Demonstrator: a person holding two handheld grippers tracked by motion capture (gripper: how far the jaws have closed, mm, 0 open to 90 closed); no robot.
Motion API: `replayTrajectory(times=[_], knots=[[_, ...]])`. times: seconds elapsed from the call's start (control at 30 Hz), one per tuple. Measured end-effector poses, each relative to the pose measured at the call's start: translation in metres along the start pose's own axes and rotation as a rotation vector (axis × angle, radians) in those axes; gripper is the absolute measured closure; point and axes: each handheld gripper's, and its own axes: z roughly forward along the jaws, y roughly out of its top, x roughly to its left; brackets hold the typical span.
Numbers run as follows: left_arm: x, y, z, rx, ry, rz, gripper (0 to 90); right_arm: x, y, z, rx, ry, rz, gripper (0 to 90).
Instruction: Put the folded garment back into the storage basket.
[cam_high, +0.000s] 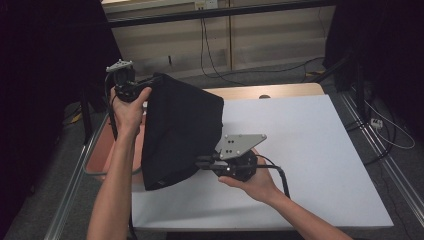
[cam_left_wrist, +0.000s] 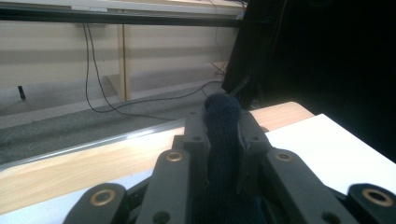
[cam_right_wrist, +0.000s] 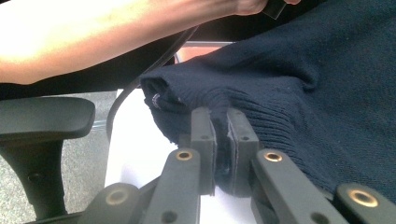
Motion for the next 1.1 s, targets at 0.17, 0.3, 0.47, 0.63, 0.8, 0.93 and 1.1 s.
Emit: replayTrajectory(times=[0.17, 0.3, 0.47, 0.63, 0.8, 0.93, 1.1], knots=[[0.009, 0.001, -0.008, -0.005, 0.010, -0.013, 78.1, 0.000, 0.005, 0.008, -0.011, 0.010, -0.004, 83.9], [0.016, 0.001, -0.014, 0.004, 0.018, -0.017, 78.1, 0.000, 0.009, 0.013, -0.015, 0.016, -0.007, 84.0], [0.020, 0.002, -0.018, -0.001, 0.026, -0.018, 78.1, 0.001, 0.015, 0.020, -0.019, 0.024, -0.014, 83.9], [0.028, 0.003, -0.024, -0.004, 0.037, -0.022, 78.1, 0.000, 0.018, 0.026, -0.021, 0.030, -0.016, 84.0], [0.036, 0.004, -0.028, -0.005, 0.055, -0.027, 78.1, -0.001, 0.023, 0.032, -0.027, 0.038, -0.018, 84.0], [0.043, 0.007, -0.031, -0.008, 0.072, -0.033, 78.1, -0.002, 0.025, 0.041, -0.034, 0.050, -0.008, 84.0], [0.049, 0.007, -0.038, -0.009, 0.089, -0.033, 78.1, -0.004, 0.028, 0.051, -0.039, 0.068, -0.002, 84.0]])
